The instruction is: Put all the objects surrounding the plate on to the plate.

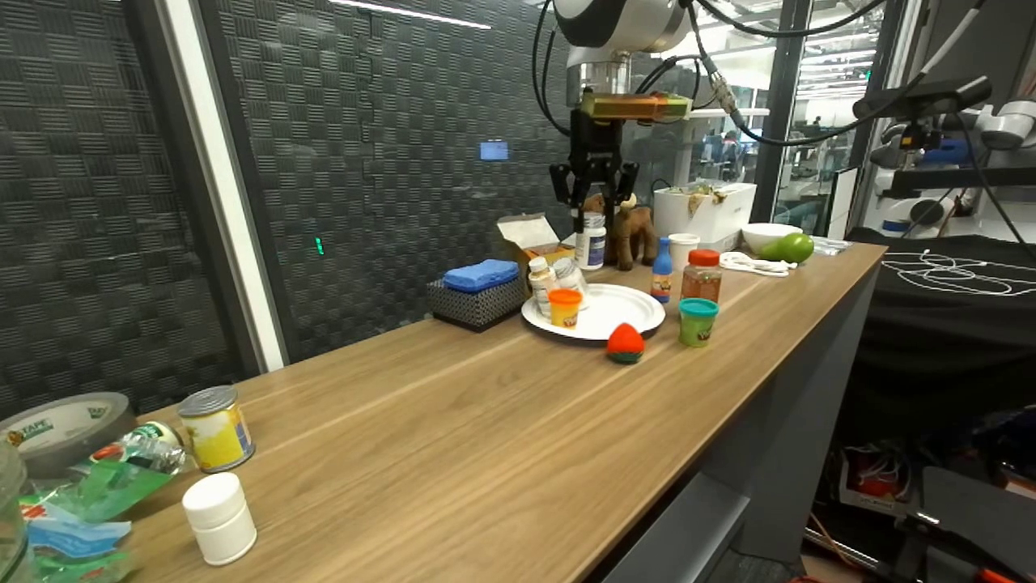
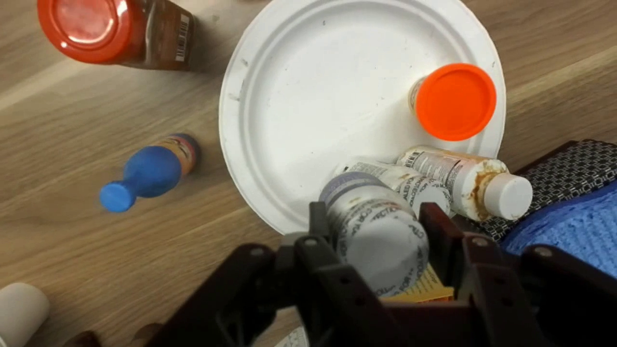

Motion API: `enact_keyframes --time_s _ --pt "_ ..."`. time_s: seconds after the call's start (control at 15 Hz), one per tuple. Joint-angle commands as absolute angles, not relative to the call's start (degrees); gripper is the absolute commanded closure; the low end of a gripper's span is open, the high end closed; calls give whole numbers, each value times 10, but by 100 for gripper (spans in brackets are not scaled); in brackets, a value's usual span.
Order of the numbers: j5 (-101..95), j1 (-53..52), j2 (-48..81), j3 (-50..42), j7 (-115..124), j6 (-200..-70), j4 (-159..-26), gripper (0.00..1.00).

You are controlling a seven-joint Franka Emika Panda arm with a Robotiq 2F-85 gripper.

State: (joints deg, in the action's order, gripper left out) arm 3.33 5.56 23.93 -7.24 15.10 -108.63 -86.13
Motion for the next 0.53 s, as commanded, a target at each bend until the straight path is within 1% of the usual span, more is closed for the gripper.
enact_keyframes --time_s 0.0,0.47 --pt "26 52 214 -77 174 -1128 -914 74" --pt "37 67 214 -86 174 -1157 -954 74"
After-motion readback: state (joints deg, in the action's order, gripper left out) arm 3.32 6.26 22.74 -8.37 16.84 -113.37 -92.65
